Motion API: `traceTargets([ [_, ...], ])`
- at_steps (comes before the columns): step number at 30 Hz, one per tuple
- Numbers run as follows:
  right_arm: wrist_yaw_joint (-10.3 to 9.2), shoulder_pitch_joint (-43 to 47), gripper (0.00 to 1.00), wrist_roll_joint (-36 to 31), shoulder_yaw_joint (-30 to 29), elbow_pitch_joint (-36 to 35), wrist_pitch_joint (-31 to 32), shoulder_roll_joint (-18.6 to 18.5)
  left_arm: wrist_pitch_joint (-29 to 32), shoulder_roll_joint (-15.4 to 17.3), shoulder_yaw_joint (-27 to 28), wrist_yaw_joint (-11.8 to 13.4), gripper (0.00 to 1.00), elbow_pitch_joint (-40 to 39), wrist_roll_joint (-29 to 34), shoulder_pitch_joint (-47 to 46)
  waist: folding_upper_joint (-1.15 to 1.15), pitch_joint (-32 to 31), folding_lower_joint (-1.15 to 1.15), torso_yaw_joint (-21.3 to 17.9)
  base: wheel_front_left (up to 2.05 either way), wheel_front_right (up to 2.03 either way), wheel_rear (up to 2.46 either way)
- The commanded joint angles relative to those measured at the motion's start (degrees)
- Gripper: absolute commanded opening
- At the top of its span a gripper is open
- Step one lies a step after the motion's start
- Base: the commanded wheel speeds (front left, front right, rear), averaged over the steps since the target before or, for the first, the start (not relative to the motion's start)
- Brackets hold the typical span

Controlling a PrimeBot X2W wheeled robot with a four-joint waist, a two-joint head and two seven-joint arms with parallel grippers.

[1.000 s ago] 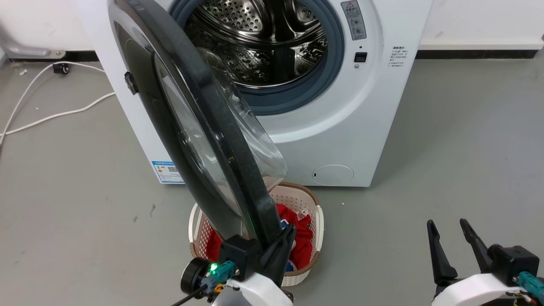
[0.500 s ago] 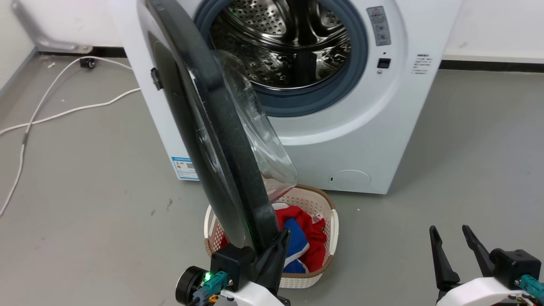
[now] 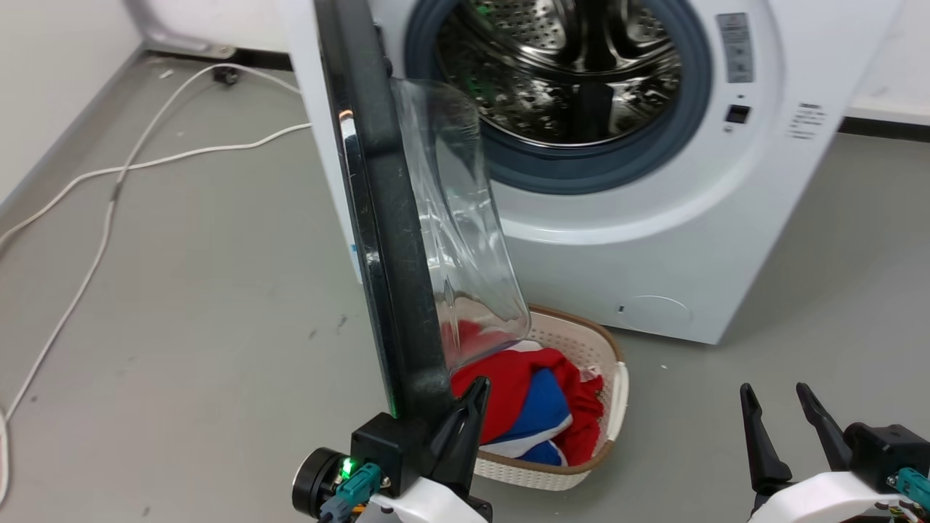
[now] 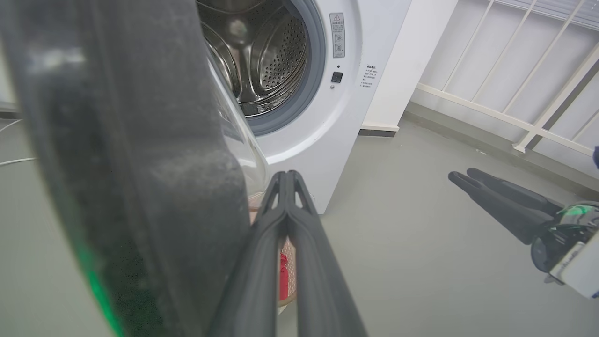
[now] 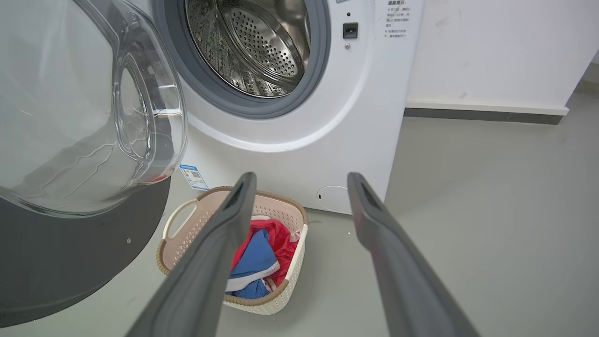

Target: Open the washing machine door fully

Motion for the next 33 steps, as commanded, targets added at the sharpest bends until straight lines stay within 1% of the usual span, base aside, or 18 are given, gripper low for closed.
traceTargets([
  [1,0.01,-0.27,1.00,0.03,-0.03,-0.24,-0.02,0.10,-0.36,0.53,1.16,0.70,0.00,0.14,0.06,-0.76,0.00,0.18,0.00,1.76,0.00,0.00,0.00],
  [5,0.01,-0.46,1.00,-0.79,-0.17,-0.35,0.13,0.09,-1.00,0.54,1.40,0.95,0.00,0.26,-0.05,-0.83,0.00,0.31,0.00,4.45,0.00,0.00,0.00],
  [6,0.01,-0.68,1.00,-0.86,-0.26,-0.29,0.08,0.09,-1.29,0.68,1.81,1.24,0.00,0.36,-0.20,-0.74,0.00,0.27,0.00,6.37,0.00,0.00,0.00],
  [7,0.01,-0.71,1.00,-0.88,-0.30,-0.29,0.01,0.09,-1.45,0.72,2.05,1.37,0.00,0.40,-0.33,-0.64,0.00,0.27,0.00,7.00,0.00,0.00,0.00],
  [12,0.01,-1.01,1.00,-0.41,-0.53,-0.25,-0.24,0.09,-2.29,1.08,3.76,2.17,0.00,0.61,-1.28,-0.23,0.00,0.53,0.00,9.63,0.00,0.00,0.00],
  [16,0.01,-1.15,1.00,-0.33,-0.73,-0.30,-0.26,0.07,-3.22,1.75,5.85,2.82,0.00,1.22,-2.05,-0.07,0.00,0.82,0.00,10.97,0.00,0.00,0.00],
  [20,0.00,-1.35,1.00,-0.73,-0.54,-0.41,-0.02,0.07,-4.17,2.07,8.12,3.00,0.00,1.90,-3.65,0.06,0.00,1.14,0.00,11.68,0.00,0.00,0.00],
  [23,0.01,-1.51,1.00,-0.79,-0.36,-0.62,0.13,0.07,-4.90,3.20,10.19,3.19,0.00,2.82,-4.40,-0.81,0.00,1.48,0.00,11.76,0.00,0.00,0.00],
  [27,0.00,-2.06,1.00,-1.34,-0.11,-1.03,0.43,0.07,-6.09,4.08,13.36,3.28,0.00,3.96,-6.04,-1.94,0.00,2.57,0.00,11.24,0.00,0.00,0.00],
  [33,0.00,-3.19,1.00,-2.11,0.47,-1.66,0.61,0.07,-8.23,5.86,19.07,3.47,0.00,7.83,-8.66,-4.68,0.00,5.02,0.00,9.98,0.00,0.00,0.00],
])
